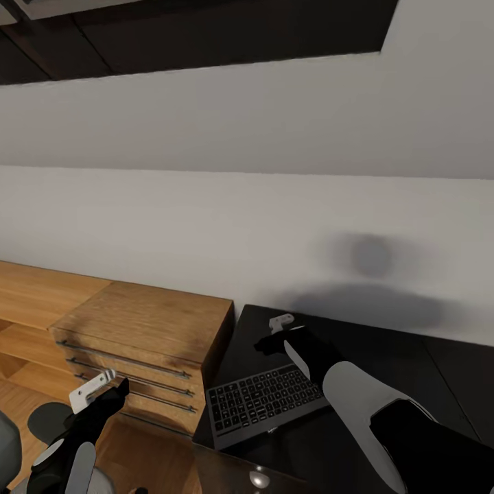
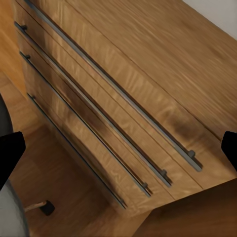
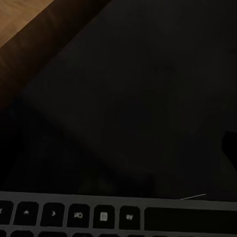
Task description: In the bedroom, organize the workspace by keeping the computer under the desk, ensuring the monitor is on the desk, placing the keyboard on the desk next to the monitor, placing the mouse on the desk next to the keyboard, moving the folder from the swivel chair onto the desk next to the mouse, stacking the notebook on top of the folder with the pen on top of the notebook, and positioning the swivel chair next to the desk.
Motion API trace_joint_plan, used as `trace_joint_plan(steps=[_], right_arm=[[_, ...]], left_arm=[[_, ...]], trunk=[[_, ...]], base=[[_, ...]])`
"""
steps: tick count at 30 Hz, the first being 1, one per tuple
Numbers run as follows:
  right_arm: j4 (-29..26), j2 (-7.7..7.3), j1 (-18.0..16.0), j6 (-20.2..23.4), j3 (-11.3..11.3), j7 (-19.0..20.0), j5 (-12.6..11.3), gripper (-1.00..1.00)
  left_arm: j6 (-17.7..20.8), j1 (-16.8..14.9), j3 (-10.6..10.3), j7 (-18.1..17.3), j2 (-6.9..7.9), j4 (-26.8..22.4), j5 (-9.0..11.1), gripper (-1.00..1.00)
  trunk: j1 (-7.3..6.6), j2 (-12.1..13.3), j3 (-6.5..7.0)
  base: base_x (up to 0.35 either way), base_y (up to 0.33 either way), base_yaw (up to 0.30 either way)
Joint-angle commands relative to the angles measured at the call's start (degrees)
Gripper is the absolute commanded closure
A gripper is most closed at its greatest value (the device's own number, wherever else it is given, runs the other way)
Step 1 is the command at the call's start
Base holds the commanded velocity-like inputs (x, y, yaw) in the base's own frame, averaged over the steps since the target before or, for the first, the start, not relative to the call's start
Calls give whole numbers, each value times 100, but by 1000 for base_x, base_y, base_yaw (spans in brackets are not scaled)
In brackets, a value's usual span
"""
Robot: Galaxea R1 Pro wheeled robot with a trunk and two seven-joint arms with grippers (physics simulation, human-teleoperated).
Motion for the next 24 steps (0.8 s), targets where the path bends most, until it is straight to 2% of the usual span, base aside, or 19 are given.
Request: trace_joint_plan(steps=[1,4,7,10,24], right_arm=[[-7,-5,-2,24,42,-9,-58,-100],[-2,-5,1,-37,43,-10,-58,-100],[27,5,3,-397,53,-26,-63,-100],[38,10,3,-533,57,-30,-67,-100],[26,21,12,-627,71,-18,-74,-100]], left_arm=[[25,-5,4,34,-3,-9,60,-100],[25,-3,4,34,-3,-9,60,-100],[25,-2,4,34,-4,-9,59,-100],[25,-4,4,34,-3,-9,59,-100],[25,-5,12,34,2,7,59,-100]], trunk=[[23,-47,-26],[89,-167,-81],[155,-287,-135],[221,-408,-189],[221,-408,-189]], base=[[0,0,0],[0,0,0],[0,0,0],[0,0,0],[0,0,0]])
